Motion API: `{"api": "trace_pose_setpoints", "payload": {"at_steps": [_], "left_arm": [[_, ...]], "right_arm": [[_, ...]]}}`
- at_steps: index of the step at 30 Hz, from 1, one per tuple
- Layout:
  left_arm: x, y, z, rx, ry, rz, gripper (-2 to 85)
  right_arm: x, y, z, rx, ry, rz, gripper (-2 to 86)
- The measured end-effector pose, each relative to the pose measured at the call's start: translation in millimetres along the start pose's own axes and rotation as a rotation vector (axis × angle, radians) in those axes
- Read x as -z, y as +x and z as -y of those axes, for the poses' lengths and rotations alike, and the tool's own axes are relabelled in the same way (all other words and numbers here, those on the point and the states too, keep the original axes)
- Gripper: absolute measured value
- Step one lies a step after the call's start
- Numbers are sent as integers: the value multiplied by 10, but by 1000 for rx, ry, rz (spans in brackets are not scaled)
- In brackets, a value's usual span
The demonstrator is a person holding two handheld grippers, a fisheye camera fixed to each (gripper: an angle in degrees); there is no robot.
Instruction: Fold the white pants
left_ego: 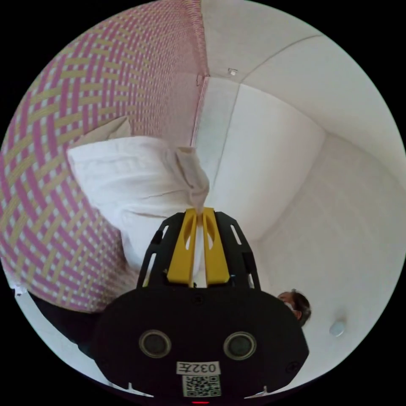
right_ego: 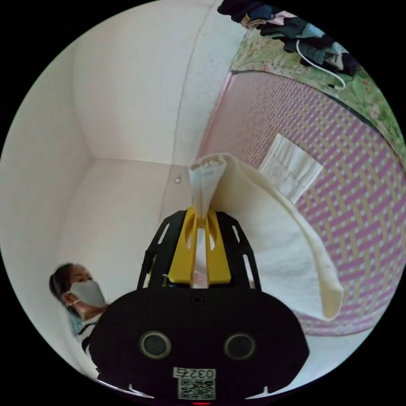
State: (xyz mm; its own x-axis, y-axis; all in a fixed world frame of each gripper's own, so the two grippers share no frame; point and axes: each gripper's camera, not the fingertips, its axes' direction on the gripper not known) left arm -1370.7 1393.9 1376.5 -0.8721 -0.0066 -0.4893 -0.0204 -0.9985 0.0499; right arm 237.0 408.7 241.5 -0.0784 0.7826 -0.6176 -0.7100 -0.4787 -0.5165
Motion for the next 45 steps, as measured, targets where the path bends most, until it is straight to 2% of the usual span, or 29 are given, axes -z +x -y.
{"api": "trace_pose_setpoints", "payload": {"at_steps": [4, 7, 10, 12, 14, 16, 20, 24, 27, 29, 35, 37, 39, 41, 45], "left_arm": [[-782, -223, 843, 12, 19, 208, 11], [-1042, -563, 1076, 81, 44, 206, 37], [-1005, -591, 977, -36, 88, 126, 28], [-857, -604, 816, -68, 106, 192, 28], [-490, -604, 462, -68, 243, 344, 29], [-196, -596, 132, -84, 384, 407, 32], [84, -863, -361, 69, 488, 537, 65], [-84, -1062, -330, 49, 422, 464, 85], [-315, -1163, -130, 52, 366, 438, 91], [-419, -1218, 15, 64, 373, 398, 57], [-531, -1052, 209, 55, 424, 219, -4], [-575, -914, 265, 27, 392, 223, -12], [-598, -817, 313, 15, 375, 276, -15], [-590, -828, 370, 53, 374, 291, -16], [-603, -789, 420, 49, 362, 269, -16]], "right_arm": [[-902, 277, 1089, -38, 80, -59, 80], [-1387, 642, 1386, -250, 74, -116, 113], [-1494, 683, 1390, -224, 117, -275, 109], [-1472, 716, 1320, -191, 126, -342, 106], [-1391, 792, 1193, -173, 135, -407, 101], [-1345, 838, 1119, -153, 143, -409, 98], [-1404, 900, 1173, -147, 132, -437, 96], [-1570, 933, 1386, -176, 132, -422, 95], [-1767, 950, 1601, -201, 87, -501, 61], [-1864, 937, 1722, -212, 80, -514, 8], [-1792, 522, 1855, -108, 136, -416, -9], [-1730, 438, 1835, -91, 163, -397, -9], [-1741, 589, 1842, -150, 126, -466, -10], [-1712, 818, 1798, -232, 151, -408, -10], [-1716, 590, 1859, -118, 187, -367, -8]]}}
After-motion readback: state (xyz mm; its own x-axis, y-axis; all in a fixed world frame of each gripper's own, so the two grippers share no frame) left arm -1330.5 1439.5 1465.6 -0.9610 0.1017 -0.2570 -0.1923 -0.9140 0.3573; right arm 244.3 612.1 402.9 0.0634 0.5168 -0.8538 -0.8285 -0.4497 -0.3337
